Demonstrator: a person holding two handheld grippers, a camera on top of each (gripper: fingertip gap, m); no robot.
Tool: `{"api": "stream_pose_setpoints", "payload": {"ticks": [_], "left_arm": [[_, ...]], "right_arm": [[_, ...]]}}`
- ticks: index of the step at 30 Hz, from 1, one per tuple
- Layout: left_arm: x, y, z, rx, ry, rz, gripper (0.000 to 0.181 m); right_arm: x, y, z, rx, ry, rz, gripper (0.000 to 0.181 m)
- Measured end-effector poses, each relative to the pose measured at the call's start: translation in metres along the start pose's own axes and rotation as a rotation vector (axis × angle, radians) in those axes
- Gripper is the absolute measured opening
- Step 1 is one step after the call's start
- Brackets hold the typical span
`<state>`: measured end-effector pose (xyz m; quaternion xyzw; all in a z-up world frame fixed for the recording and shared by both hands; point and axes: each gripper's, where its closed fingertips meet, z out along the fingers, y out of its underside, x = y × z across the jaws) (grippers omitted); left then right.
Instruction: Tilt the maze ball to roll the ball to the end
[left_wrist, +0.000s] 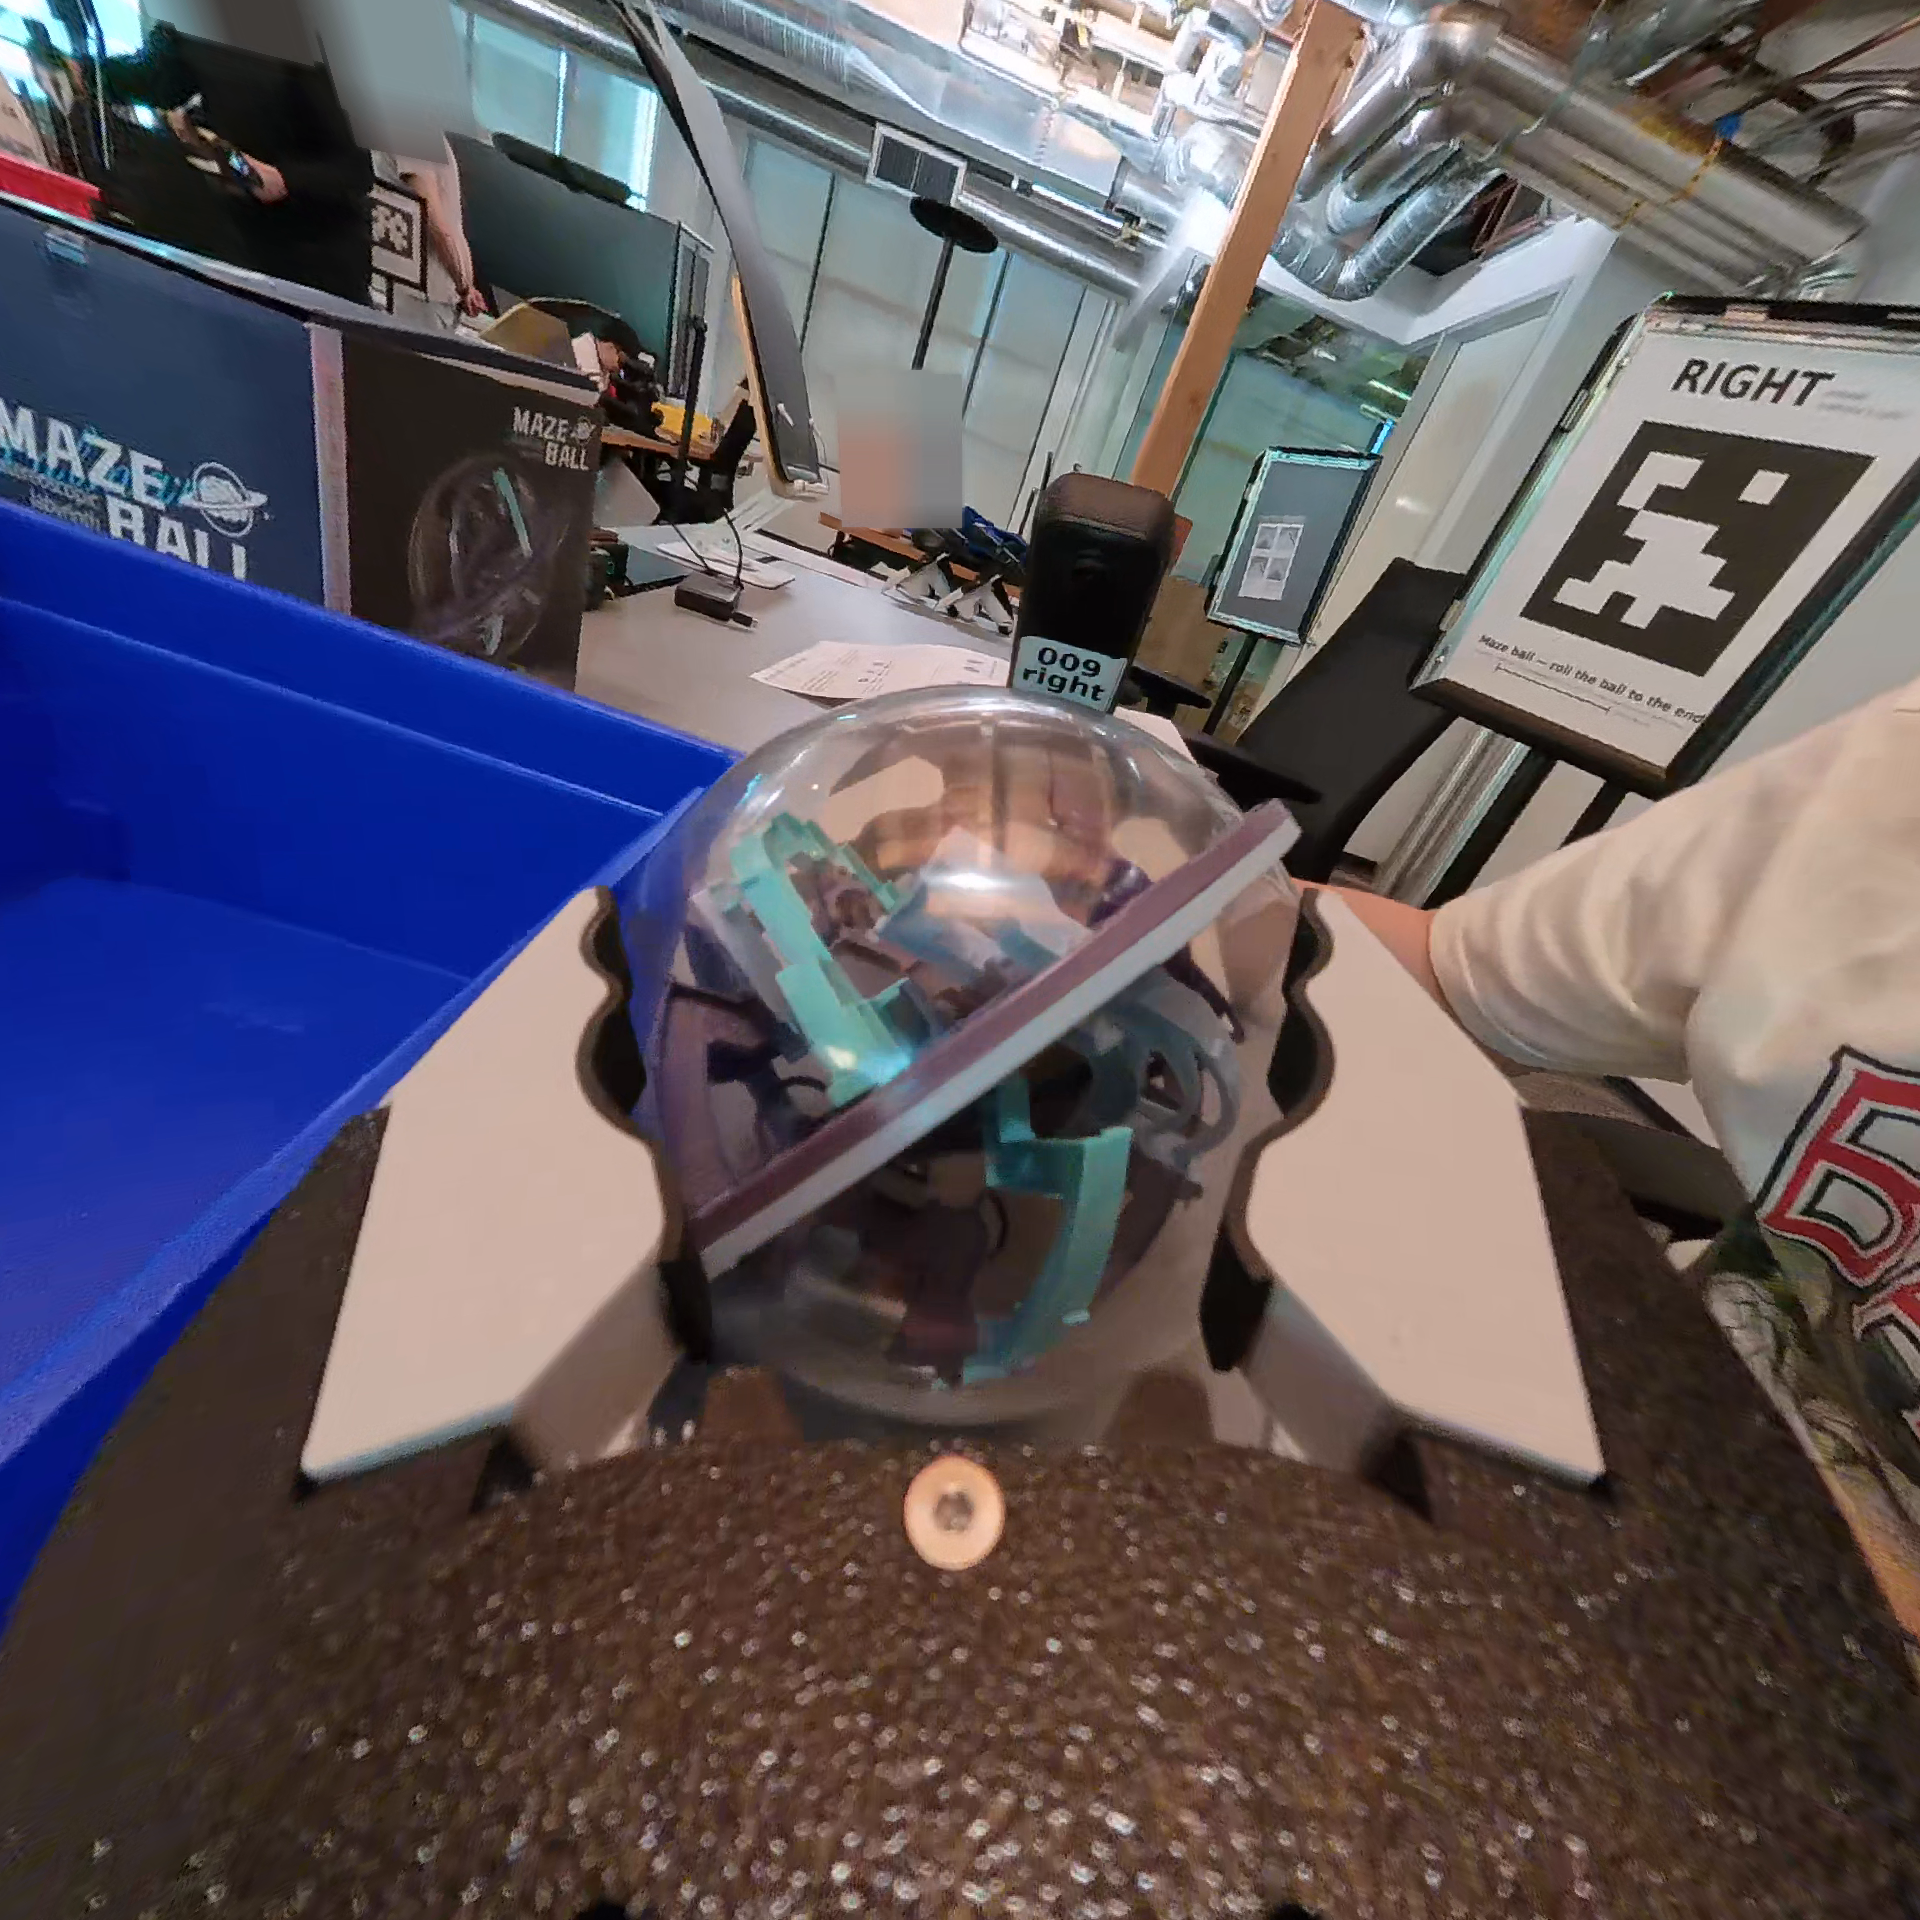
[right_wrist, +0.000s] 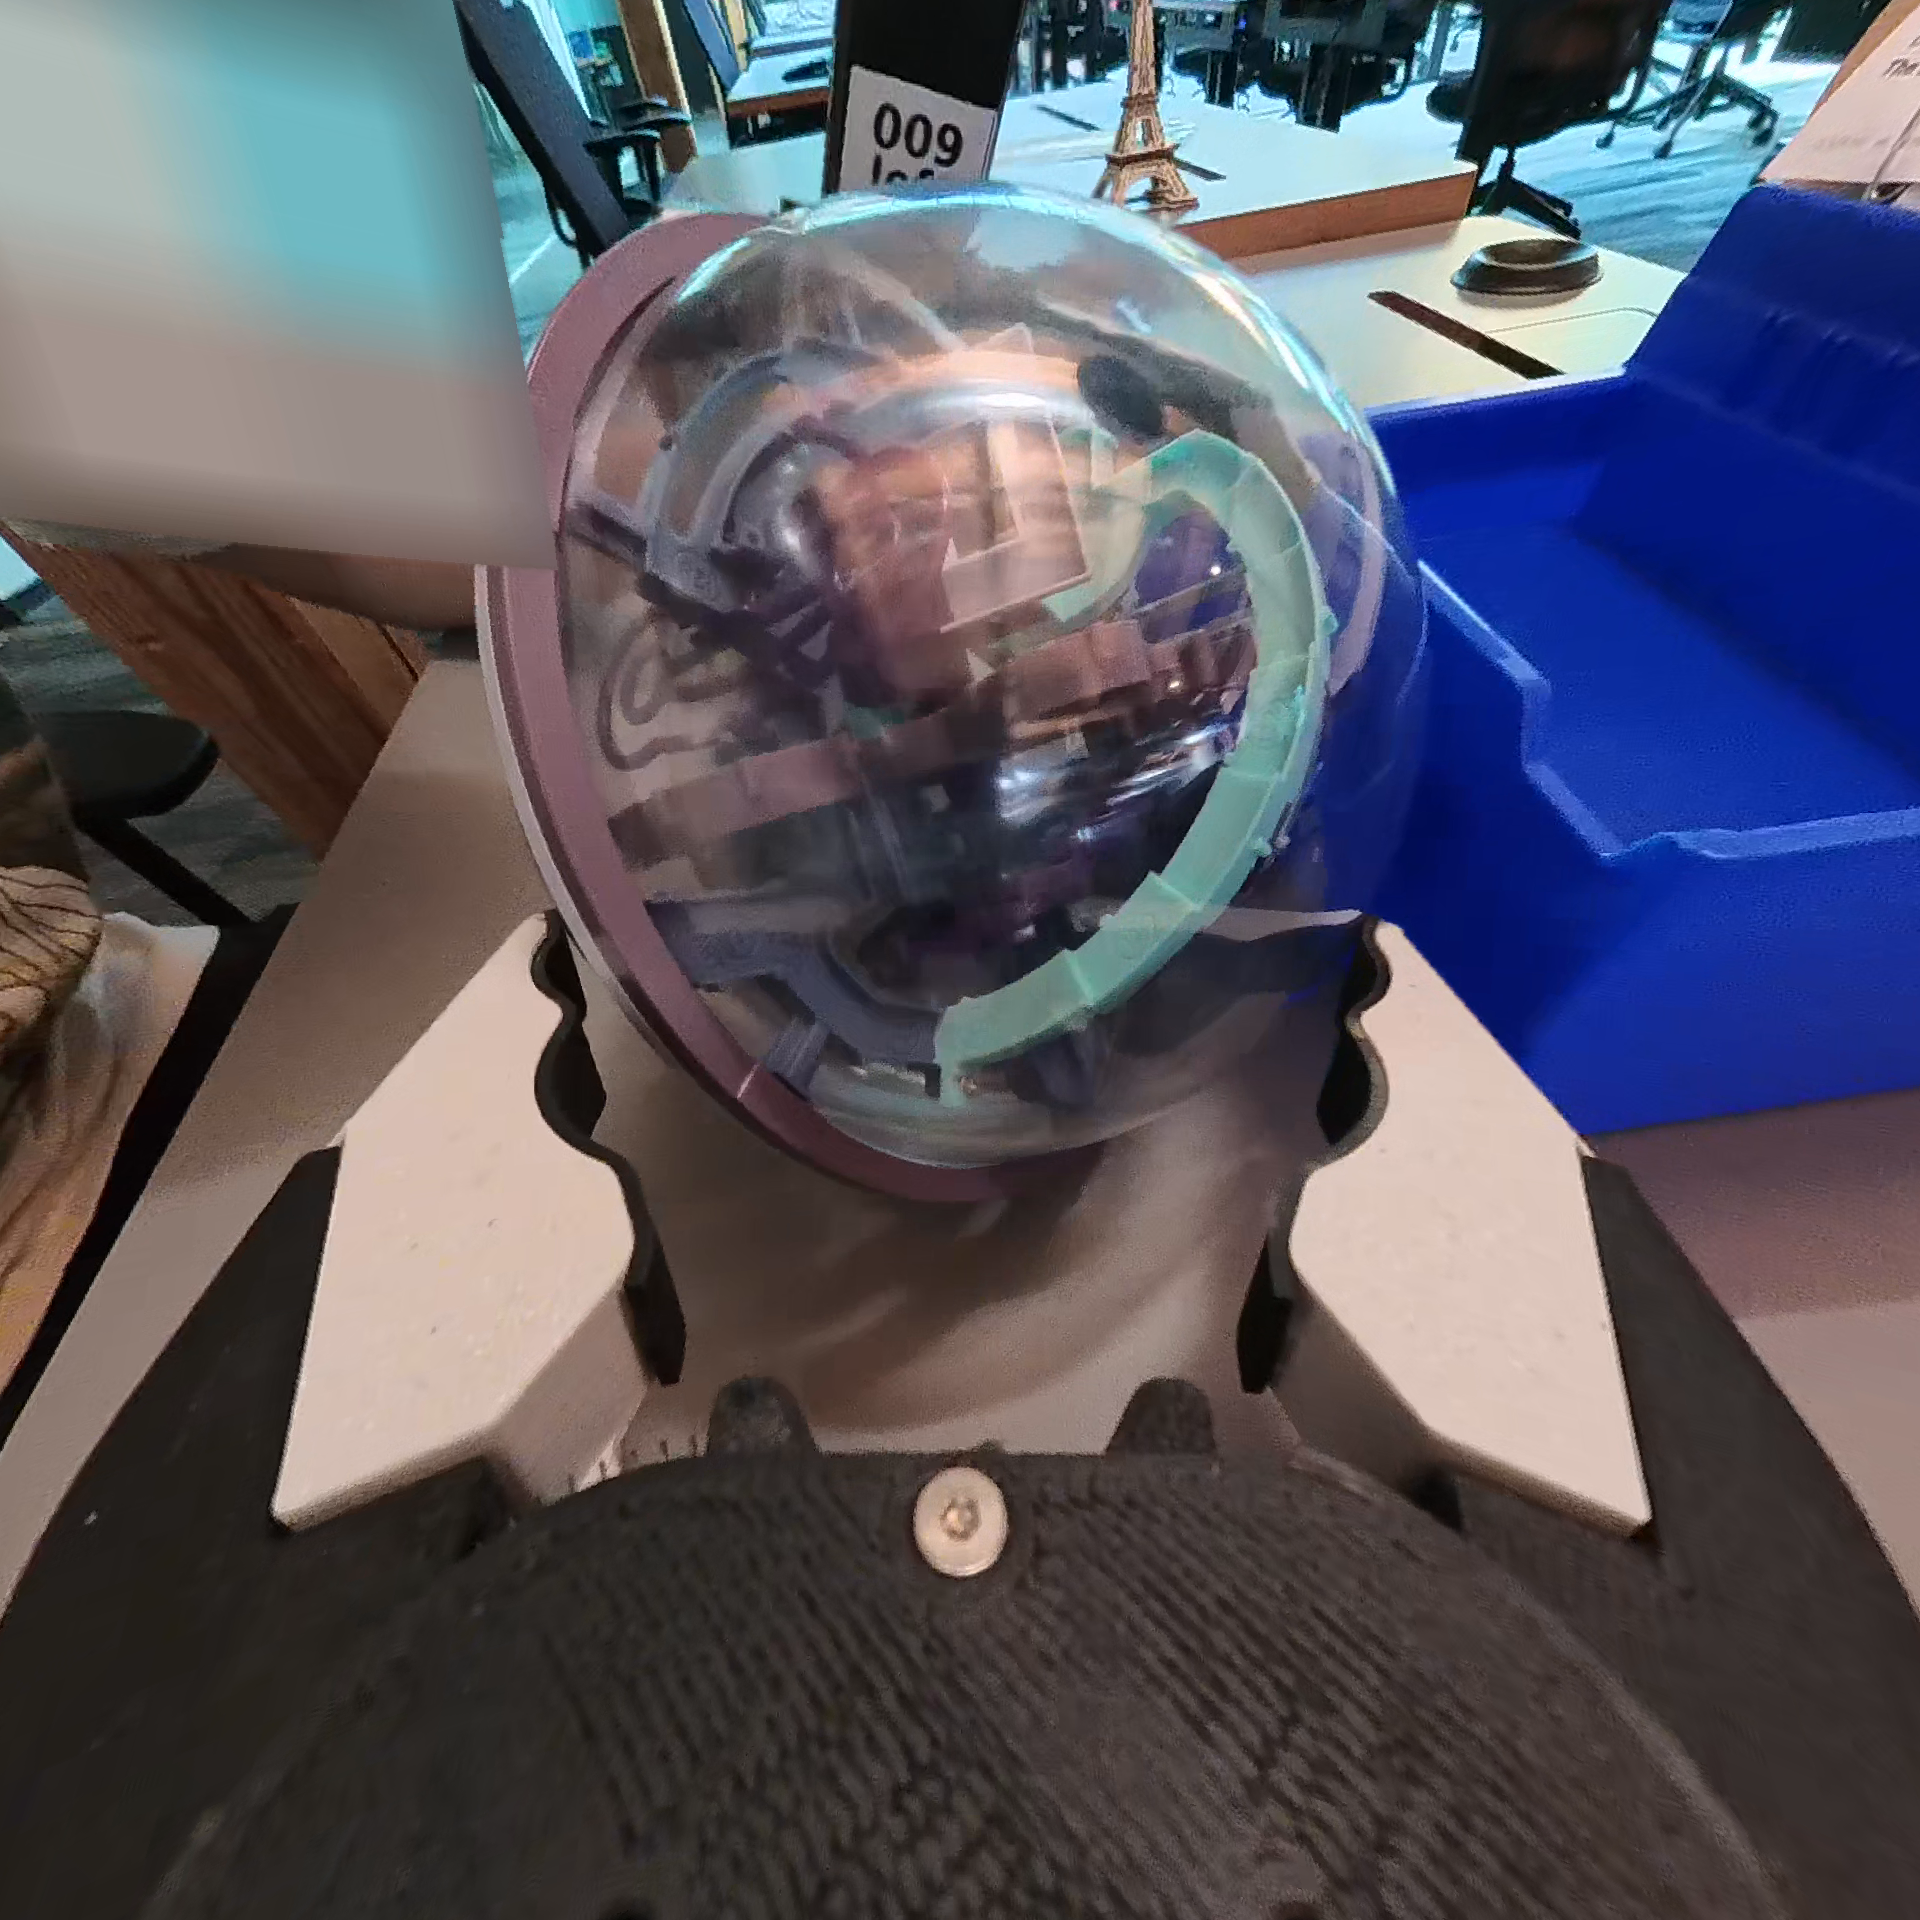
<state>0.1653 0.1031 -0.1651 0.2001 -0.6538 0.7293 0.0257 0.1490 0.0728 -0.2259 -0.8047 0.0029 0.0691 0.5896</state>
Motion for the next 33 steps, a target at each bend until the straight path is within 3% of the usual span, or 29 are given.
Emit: {"api": "stream_pose_setpoints", "payload": {"ticks": [18, 33], "left_arm": [[0.004, 0.006, -0.005, 0.052, 0.005, 0.094, 0.128], [0.002, 0.01, -0.015, 0.045, -0.024, 0.074, 0.128]], "right_arm": [[-0.001, 0.001, 0.0, -0.004, -0.071, 0.076, 0.137], [-0.001, 0.001, 0.003, -0.009, -0.058, 0.105, 0.136]]}}
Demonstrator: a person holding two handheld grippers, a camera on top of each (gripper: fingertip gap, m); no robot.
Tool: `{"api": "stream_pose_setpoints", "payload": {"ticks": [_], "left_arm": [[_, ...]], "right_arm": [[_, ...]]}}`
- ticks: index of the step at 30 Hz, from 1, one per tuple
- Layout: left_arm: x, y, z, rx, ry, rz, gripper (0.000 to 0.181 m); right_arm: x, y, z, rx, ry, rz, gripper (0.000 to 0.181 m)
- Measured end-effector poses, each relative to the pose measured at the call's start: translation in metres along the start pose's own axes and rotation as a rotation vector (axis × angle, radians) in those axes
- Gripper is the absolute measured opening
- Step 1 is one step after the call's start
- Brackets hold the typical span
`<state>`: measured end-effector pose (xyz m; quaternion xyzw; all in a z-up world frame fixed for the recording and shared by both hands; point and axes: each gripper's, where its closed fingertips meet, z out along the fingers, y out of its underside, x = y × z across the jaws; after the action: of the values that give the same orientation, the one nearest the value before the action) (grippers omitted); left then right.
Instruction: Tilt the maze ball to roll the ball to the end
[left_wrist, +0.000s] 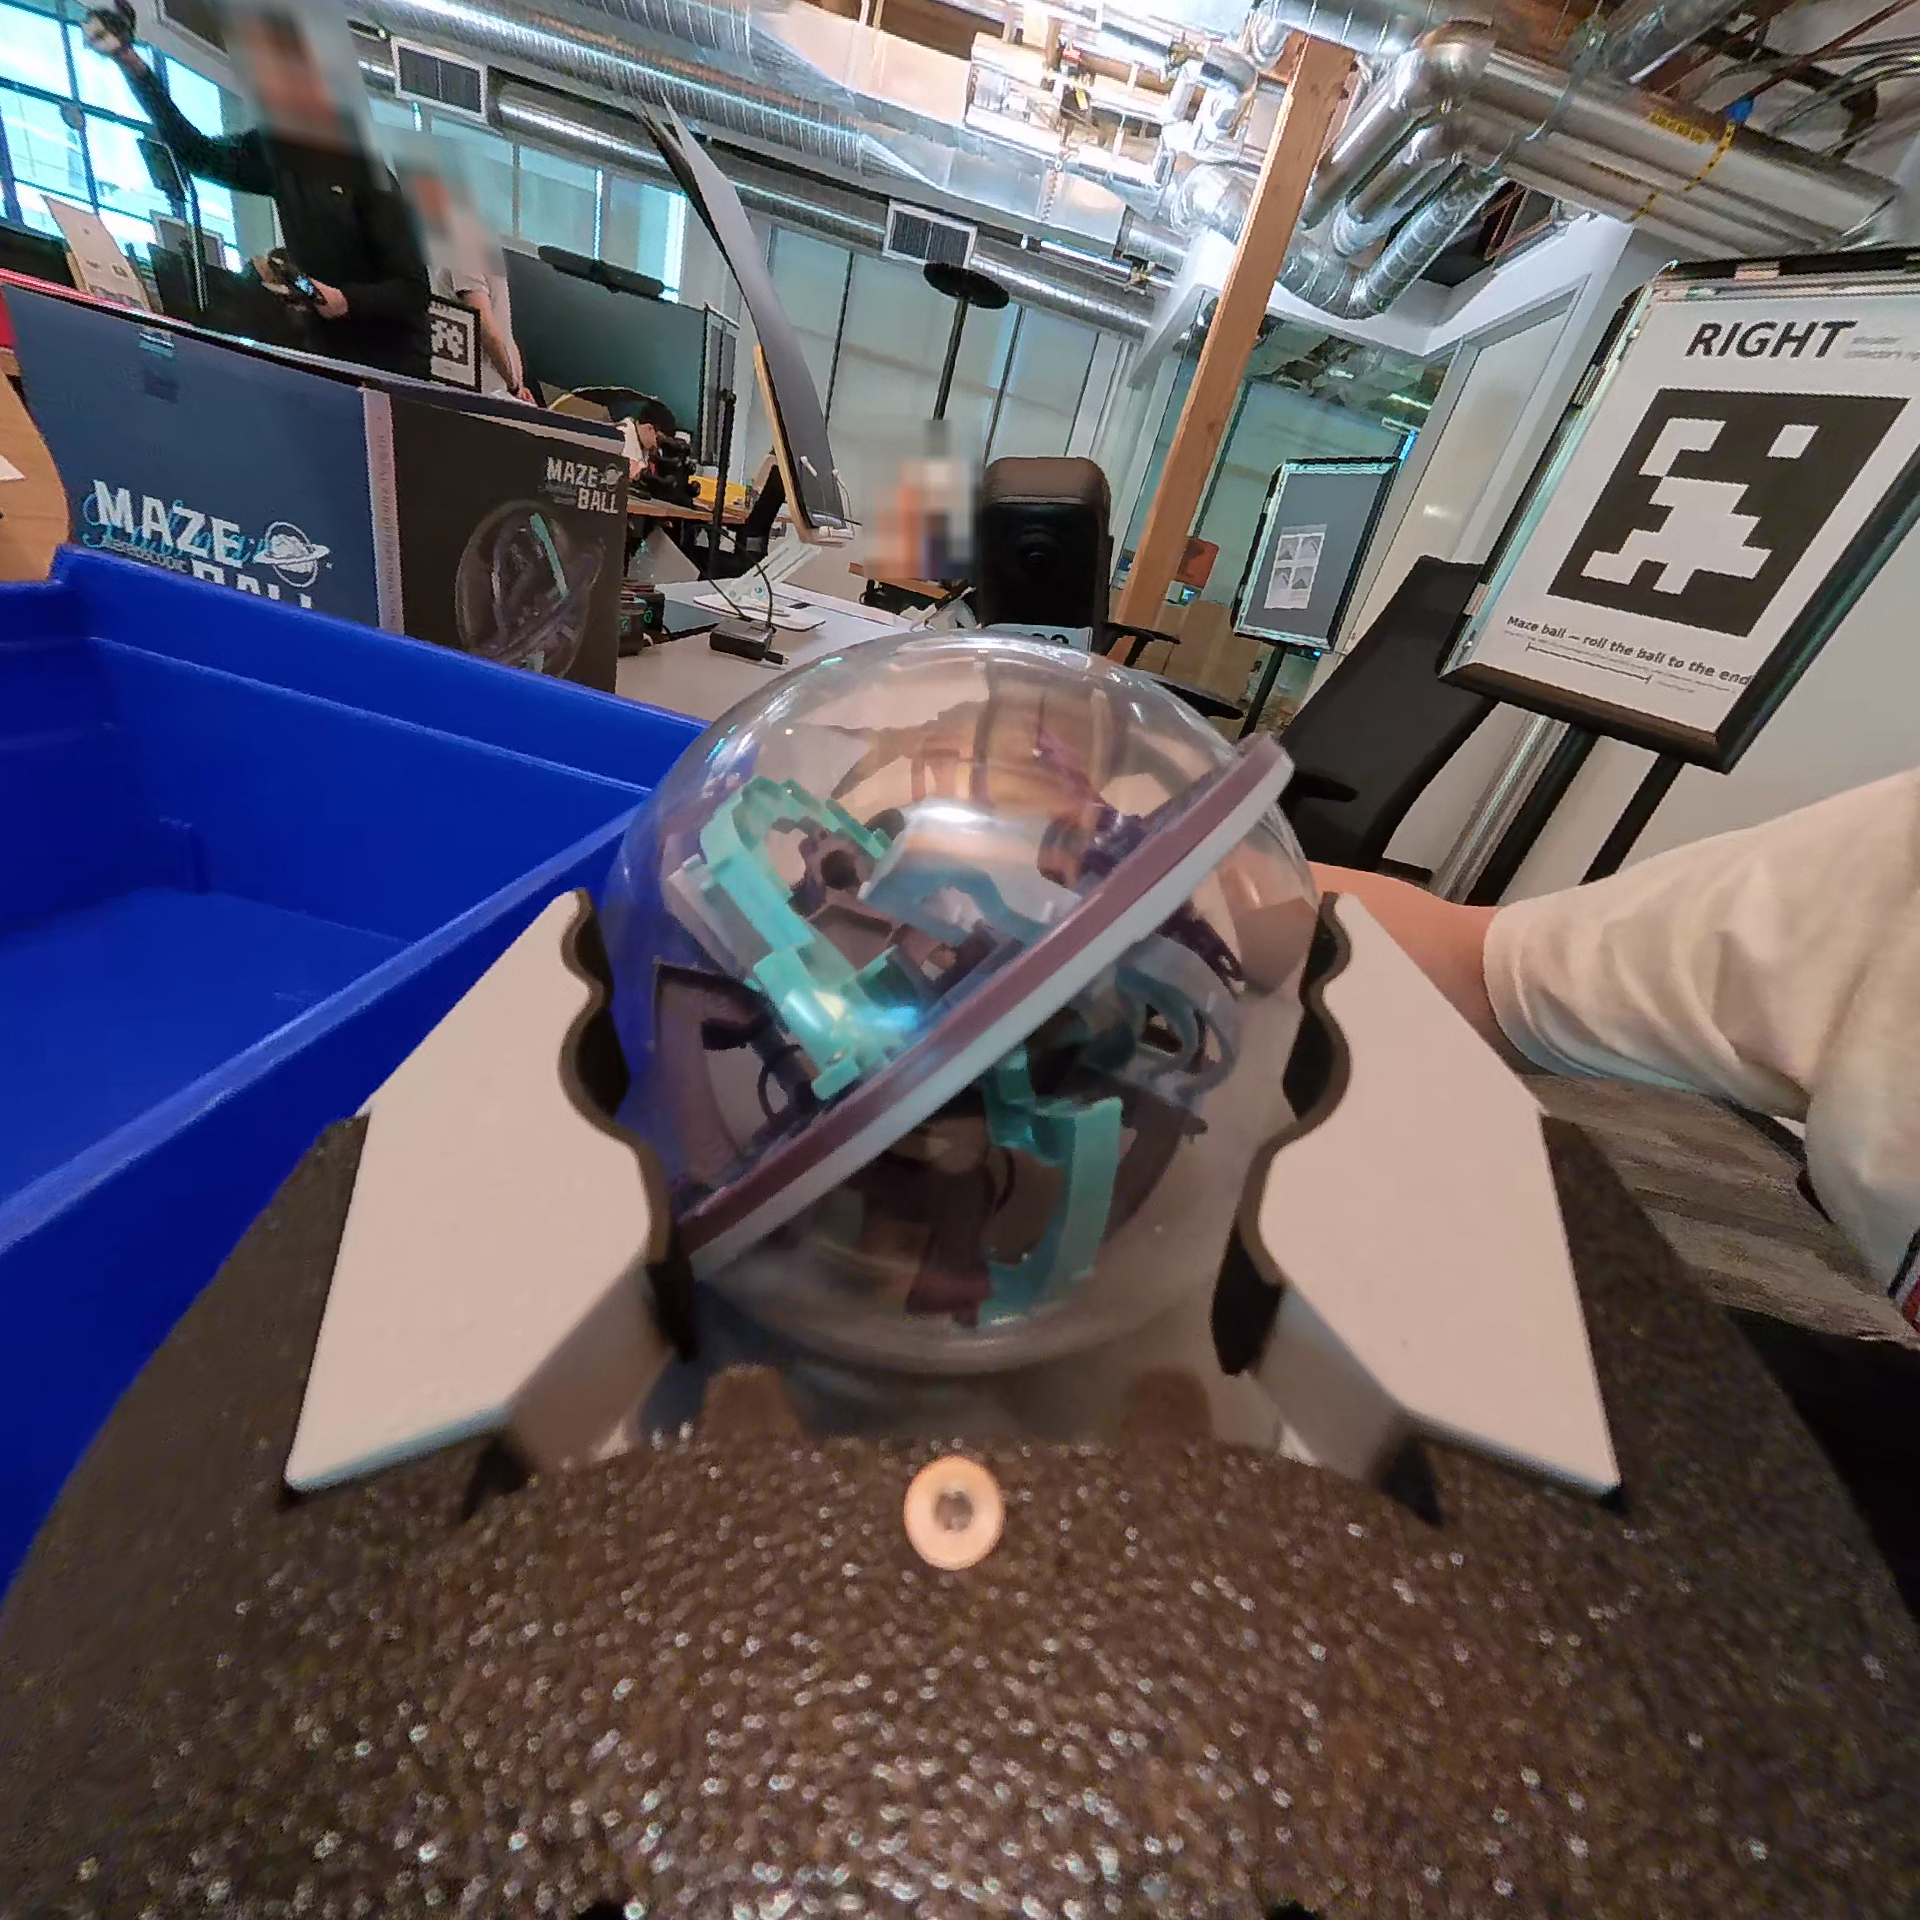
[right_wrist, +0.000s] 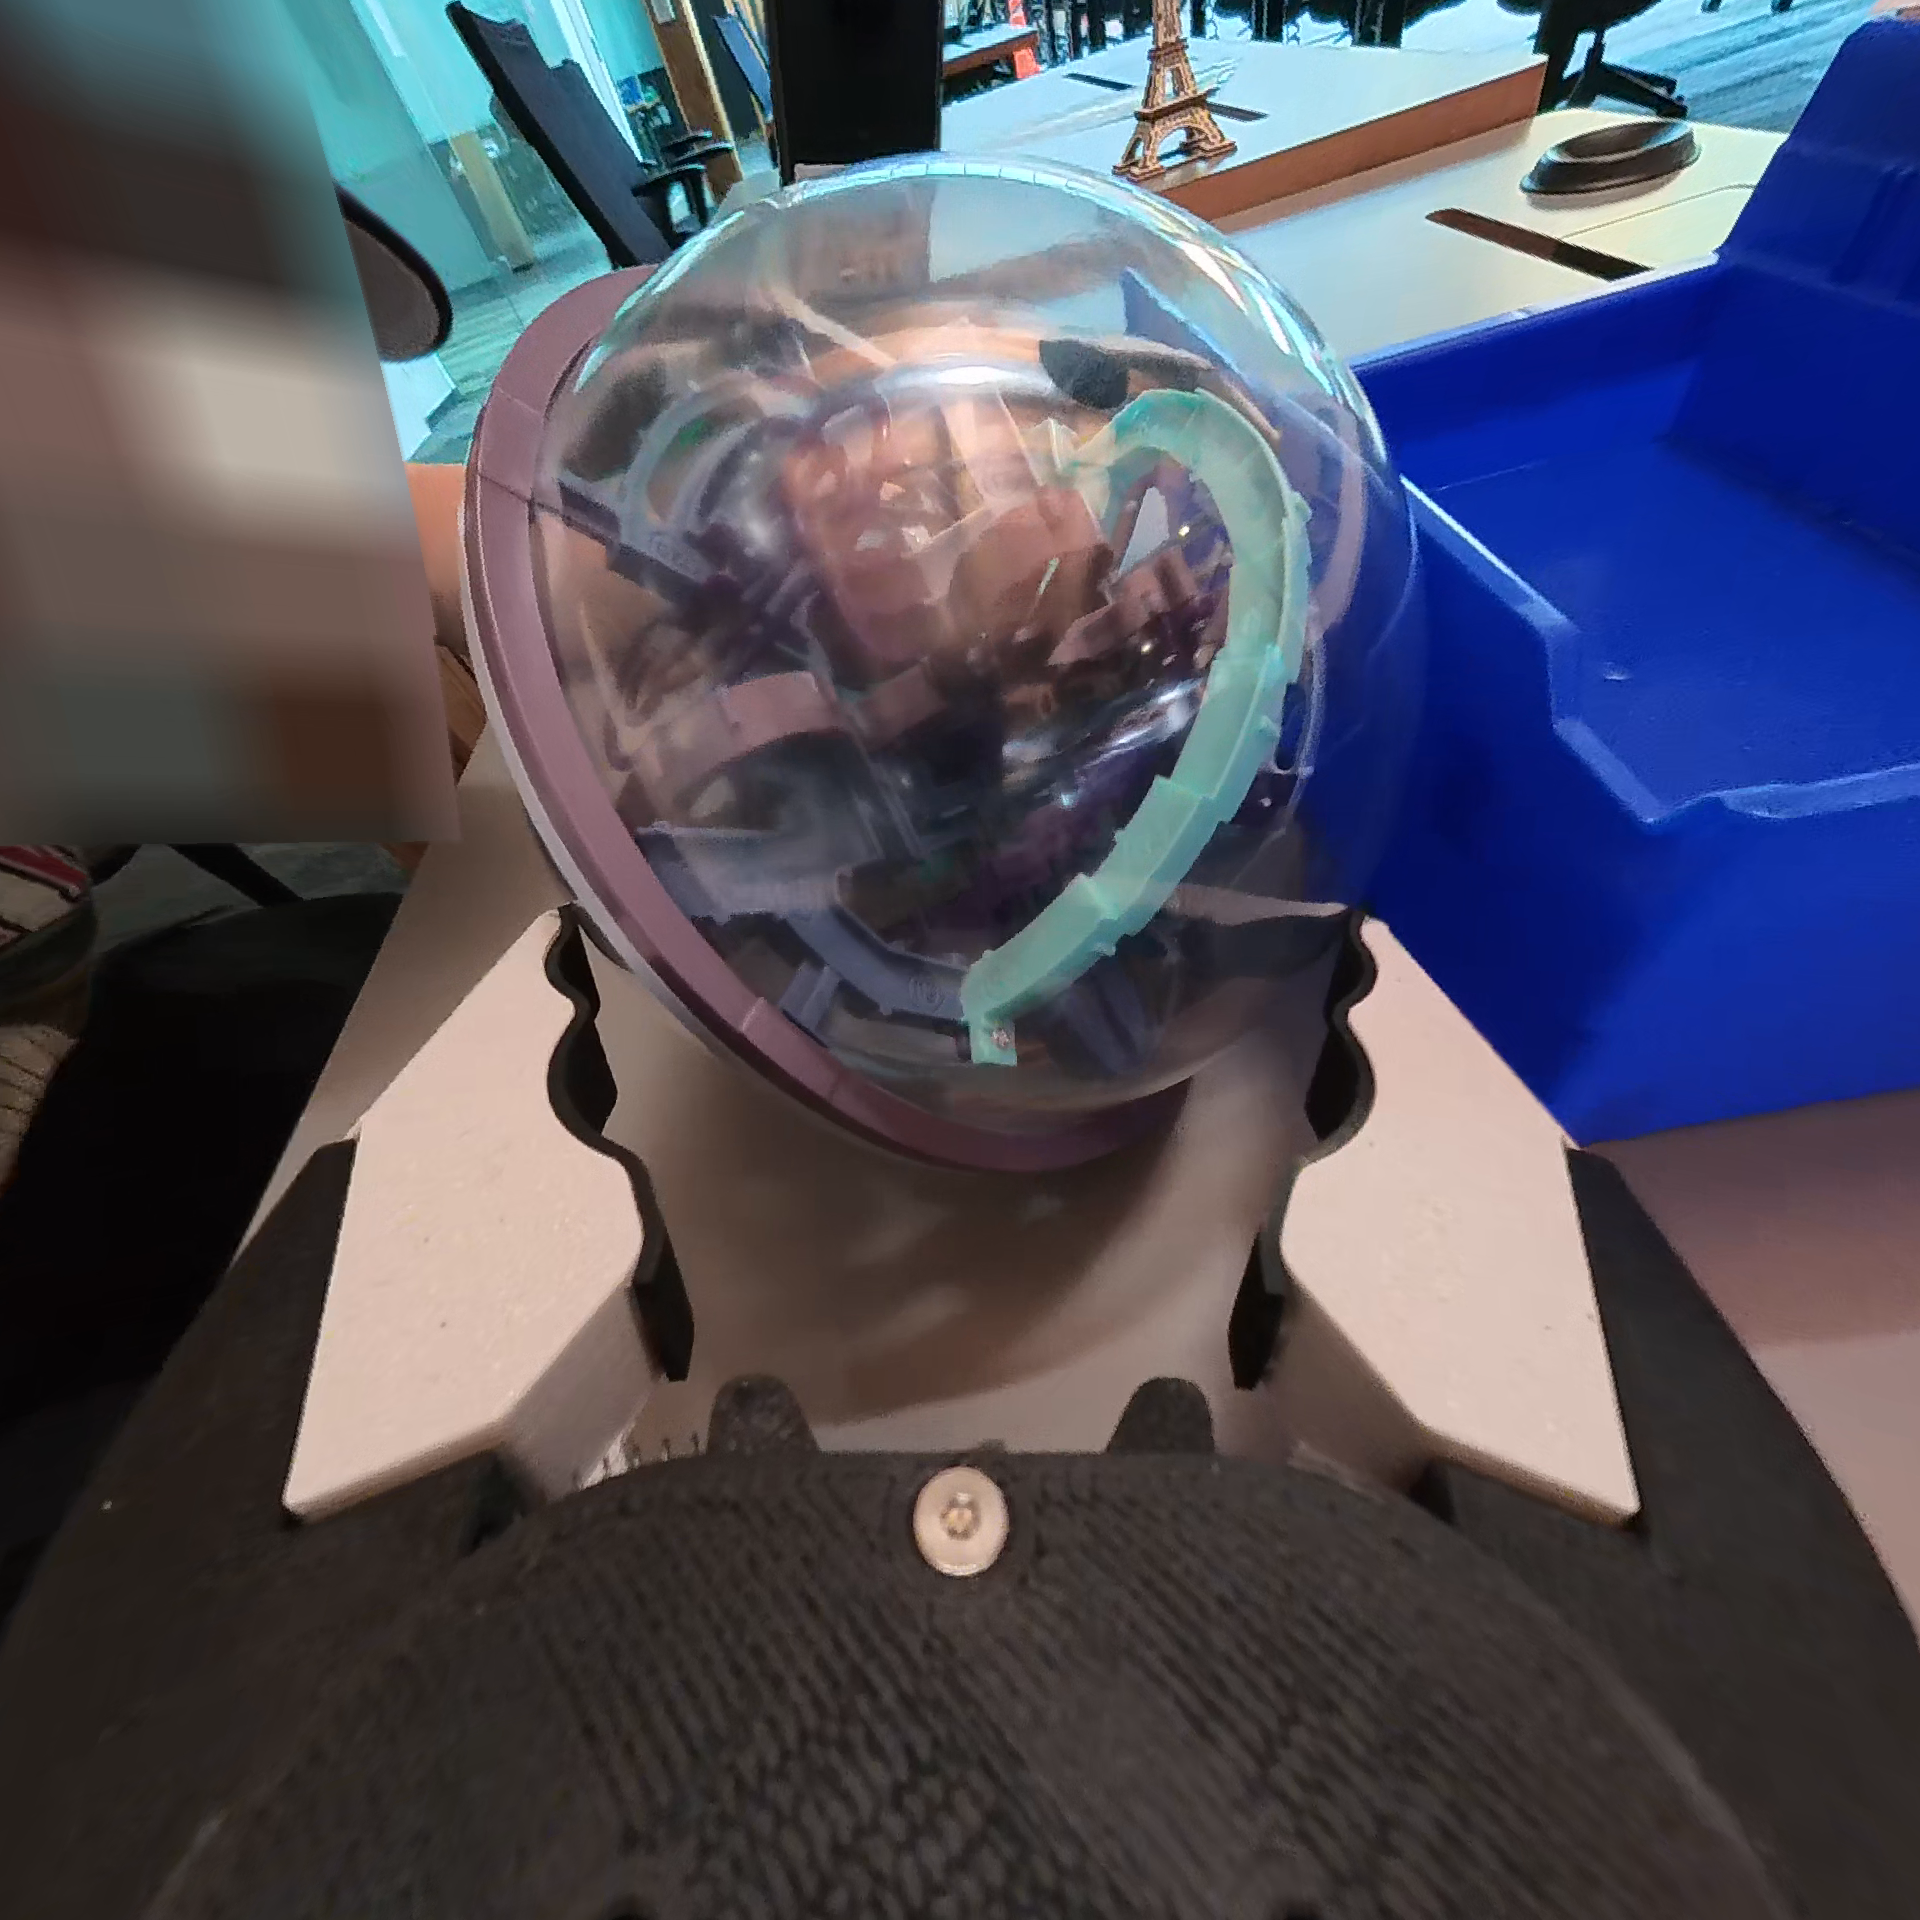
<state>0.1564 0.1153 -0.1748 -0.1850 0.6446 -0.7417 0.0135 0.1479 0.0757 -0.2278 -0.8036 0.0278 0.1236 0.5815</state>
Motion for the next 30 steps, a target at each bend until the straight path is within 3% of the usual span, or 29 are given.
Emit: {"api": "stream_pose_setpoints", "payload": {"ticks": [9, 24, 30], "left_arm": [[0.003, -0.005, -0.004, 0.035, -0.009, 0.067, 0.127], [0.005, -0.005, -0.005, 0.028, -0.017, 0.101, 0.126], [0.015, -0.006, -0.006, 0.02, -0.013, 0.199, 0.126]], "right_arm": [[0.0, 0.009, 0.009, -0.078, 0.033, -0.039, 0.134], [0.0, 0.01, 0.012, -0.085, 0.049, -0.066, 0.133], [-0.004, 0.014, 0.017, -0.122, 0.059, -0.123, 0.133]]}}
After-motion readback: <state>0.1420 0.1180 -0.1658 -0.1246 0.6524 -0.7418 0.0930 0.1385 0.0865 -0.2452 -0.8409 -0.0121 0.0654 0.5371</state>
